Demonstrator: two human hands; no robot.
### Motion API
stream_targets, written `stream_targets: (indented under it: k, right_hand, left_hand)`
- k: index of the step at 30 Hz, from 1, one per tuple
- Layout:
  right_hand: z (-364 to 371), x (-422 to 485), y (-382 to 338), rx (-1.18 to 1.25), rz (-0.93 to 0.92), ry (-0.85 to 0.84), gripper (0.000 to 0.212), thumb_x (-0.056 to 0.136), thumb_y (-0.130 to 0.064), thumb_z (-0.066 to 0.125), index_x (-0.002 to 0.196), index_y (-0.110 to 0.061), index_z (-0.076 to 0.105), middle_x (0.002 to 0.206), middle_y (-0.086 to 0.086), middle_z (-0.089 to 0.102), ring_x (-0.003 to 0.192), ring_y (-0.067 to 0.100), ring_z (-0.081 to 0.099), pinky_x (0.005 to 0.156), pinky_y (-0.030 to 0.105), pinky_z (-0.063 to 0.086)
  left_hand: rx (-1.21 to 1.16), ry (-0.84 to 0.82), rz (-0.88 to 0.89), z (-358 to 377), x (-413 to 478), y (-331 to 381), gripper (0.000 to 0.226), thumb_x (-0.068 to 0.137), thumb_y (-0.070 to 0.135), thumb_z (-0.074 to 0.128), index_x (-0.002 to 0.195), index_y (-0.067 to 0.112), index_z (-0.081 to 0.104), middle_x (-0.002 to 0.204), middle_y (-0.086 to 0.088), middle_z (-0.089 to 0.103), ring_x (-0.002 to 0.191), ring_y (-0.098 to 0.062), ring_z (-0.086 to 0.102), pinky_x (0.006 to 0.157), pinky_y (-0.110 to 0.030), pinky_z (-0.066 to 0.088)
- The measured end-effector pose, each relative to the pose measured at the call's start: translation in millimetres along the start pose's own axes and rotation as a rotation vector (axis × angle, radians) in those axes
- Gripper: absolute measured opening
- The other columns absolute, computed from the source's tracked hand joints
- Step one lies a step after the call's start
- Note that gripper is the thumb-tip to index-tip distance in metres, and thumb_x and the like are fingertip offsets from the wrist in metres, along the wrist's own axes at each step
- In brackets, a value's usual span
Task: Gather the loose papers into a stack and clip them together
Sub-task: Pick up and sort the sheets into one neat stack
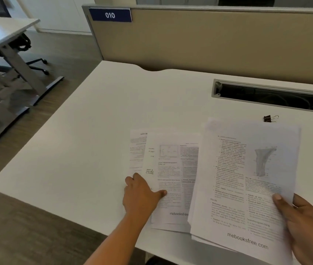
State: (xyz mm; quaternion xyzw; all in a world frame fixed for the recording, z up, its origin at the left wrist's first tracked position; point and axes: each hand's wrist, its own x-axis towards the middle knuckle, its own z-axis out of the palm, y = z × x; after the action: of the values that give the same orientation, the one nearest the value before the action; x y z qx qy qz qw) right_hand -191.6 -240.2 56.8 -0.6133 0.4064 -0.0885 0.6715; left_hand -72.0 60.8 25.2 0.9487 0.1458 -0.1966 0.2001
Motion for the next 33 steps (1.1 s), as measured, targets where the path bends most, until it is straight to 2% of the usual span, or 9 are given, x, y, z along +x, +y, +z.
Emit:
stream_targets:
  k: [3, 7, 10, 14, 16, 22, 26, 30, 33]
  right_hand:
    - [1, 1, 0, -0.008, -0.003, 0.01, 0.015, 0.079, -0.024, 0.072, 0.092, -0.017, 0.074, 0.091, -0.003, 0.079, 0.09, 0.025, 0.071, 0.074, 0.032, 0.057]
    - [0, 4, 0, -0.002, -0.004, 0.009, 0.015, 0.078, -0.023, 0.072, 0.091, -0.017, 0.074, 0.093, 0.001, 0.078, 0.083, 0.023, 0.072, 0.073, 0.031, 0.058]
    - [0, 6, -1, -0.005, -0.011, 0.009, 0.008, 0.088, -0.016, 0.067, 0.094, -0.015, 0.073, 0.089, -0.003, 0.078, 0.086, 0.027, 0.07, 0.071, 0.028, 0.057]
    - [2, 7, -1, -0.016, -0.013, 0.012, 0.009, 0.091, -0.012, 0.065, 0.092, -0.016, 0.073, 0.089, -0.003, 0.078, 0.076, 0.022, 0.074, 0.071, 0.027, 0.057]
    - [5, 7, -1, -0.018, -0.016, 0.006, 0.01, 0.091, -0.011, 0.065, 0.09, -0.016, 0.072, 0.085, -0.005, 0.078, 0.066, 0.013, 0.074, 0.068, 0.024, 0.058]
    - [23, 3, 2, -0.059, -0.042, -0.04, 0.013, 0.09, -0.006, 0.064, 0.095, -0.016, 0.071, 0.068, -0.011, 0.077, 0.064, 0.016, 0.073, 0.051, 0.013, 0.055]
    - [33, 3, 5, -0.057, -0.025, -0.081, 0.013, 0.089, -0.008, 0.066, 0.096, -0.018, 0.072, 0.08, -0.002, 0.079, 0.08, 0.024, 0.073, 0.061, 0.02, 0.059]
    - [38, 4, 2, -0.071, -0.016, -0.104, 0.013, 0.09, -0.008, 0.066, 0.094, -0.018, 0.072, 0.081, -0.002, 0.079, 0.074, 0.019, 0.076, 0.057, 0.019, 0.058]
    - [41, 6, -1, -0.073, -0.015, -0.108, 0.013, 0.09, -0.009, 0.065, 0.099, -0.016, 0.073, 0.086, 0.0, 0.08, 0.078, 0.021, 0.076, 0.07, 0.03, 0.06]
  left_hand:
    - [-0.216, -0.053, -0.027, -4, 6, -1, 0.077, 0.071, 0.044, 0.086, 0.125, 0.01, 0.042, 0.124, -0.007, 0.058, 0.108, -0.026, 0.063, 0.072, -0.031, 0.046]
    - [-0.278, -0.032, 0.072, -13, 16, -1, 0.014, 0.097, 0.034, 0.058, 0.098, 0.02, 0.062, 0.112, 0.002, 0.072, 0.085, -0.014, 0.066, 0.068, -0.029, 0.051]
    - [-0.376, -0.031, 0.157, -26, 18, -3, 0.027, 0.102, 0.026, 0.05, 0.082, 0.018, 0.065, 0.1, 0.001, 0.075, 0.077, -0.011, 0.067, 0.068, -0.029, 0.056]
    - [-0.5, 0.04, 0.235, -52, 12, -9, 0.025, 0.102, 0.026, 0.051, 0.103, 0.021, 0.075, 0.1, 0.008, 0.076, 0.083, -0.011, 0.072, 0.069, -0.027, 0.057]
    - [-0.56, 0.098, 0.238, -65, 7, -15, 0.023, 0.102, 0.027, 0.052, 0.103, 0.023, 0.075, 0.095, 0.008, 0.077, 0.08, -0.011, 0.073, 0.065, -0.026, 0.057]
    - [-0.626, 0.153, 0.242, -88, -3, -24, 0.019, 0.102, 0.029, 0.052, 0.107, 0.032, 0.07, 0.092, 0.009, 0.078, 0.076, -0.01, 0.075, 0.061, -0.026, 0.059]
    - [-0.611, 0.255, 0.226, -108, -5, -30, 0.024, 0.102, 0.031, 0.052, 0.117, 0.027, 0.07, 0.095, 0.007, 0.077, 0.08, -0.013, 0.074, 0.065, -0.034, 0.061]
    - [-0.624, 0.373, 0.205, -137, -11, -42, 0.023, 0.102, 0.033, 0.051, 0.116, 0.028, 0.069, 0.092, 0.004, 0.076, 0.079, -0.021, 0.074, 0.067, -0.041, 0.061]
    - [-0.728, 0.464, 0.148, -162, -16, -56, 0.018, 0.102, 0.036, 0.052, 0.111, 0.035, 0.068, 0.091, 0.003, 0.074, 0.077, -0.024, 0.072, 0.069, -0.042, 0.059]
